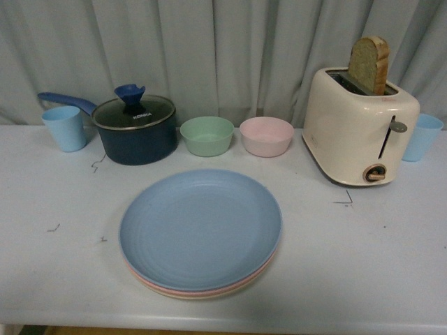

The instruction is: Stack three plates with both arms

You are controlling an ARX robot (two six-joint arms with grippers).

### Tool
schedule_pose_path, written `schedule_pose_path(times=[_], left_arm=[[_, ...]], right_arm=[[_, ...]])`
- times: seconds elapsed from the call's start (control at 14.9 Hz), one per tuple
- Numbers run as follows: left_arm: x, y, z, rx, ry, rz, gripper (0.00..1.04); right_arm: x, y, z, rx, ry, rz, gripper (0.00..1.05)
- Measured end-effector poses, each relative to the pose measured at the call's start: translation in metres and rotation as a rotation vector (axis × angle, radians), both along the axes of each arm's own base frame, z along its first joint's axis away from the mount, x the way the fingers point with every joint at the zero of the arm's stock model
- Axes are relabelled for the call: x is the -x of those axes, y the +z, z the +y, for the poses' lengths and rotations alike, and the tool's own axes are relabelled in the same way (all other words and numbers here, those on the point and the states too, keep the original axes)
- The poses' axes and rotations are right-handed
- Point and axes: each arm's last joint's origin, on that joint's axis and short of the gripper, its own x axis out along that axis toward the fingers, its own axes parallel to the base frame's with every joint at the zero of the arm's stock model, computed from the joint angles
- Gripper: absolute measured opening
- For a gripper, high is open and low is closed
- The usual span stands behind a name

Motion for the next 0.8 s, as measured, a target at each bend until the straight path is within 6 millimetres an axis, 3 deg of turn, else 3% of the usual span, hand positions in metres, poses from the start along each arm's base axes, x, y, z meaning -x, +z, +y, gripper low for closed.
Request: schedule_pose_path(times=[0.33, 0.4, 0.47, 0.6, 0.8], left_arm=[[0.0000, 0.0000, 0.0000, 0.000, 0.000, 0.000, 0.98], [0.0000, 0.0000, 0.0000, 0.000, 0.000, 0.000, 0.98], [0.0000, 0.0000, 0.0000, 0.000, 0.000, 0.000, 0.98], [0.0000, 0.0000, 0.0000, 0.000, 0.000, 0.000, 0.98], [0.0000, 0.0000, 0.0000, 0.000, 0.000, 0.000, 0.98]], right_arm=[[0.0112, -0.0035, 0.0002, 0.000, 0.003, 0.013, 0.02], [0.0113, -0.0034, 0.0002, 0.001, 0.003, 0.011, 0.13], [0.0113, -0.0033, 0.0002, 0.001, 0.003, 0.010, 0.40], [0.0113, -0.0033, 0.0002, 0.001, 0.003, 0.010, 0.51], [0.0113, -0.0033, 0.0002, 0.001, 0.003, 0.010, 0.84]])
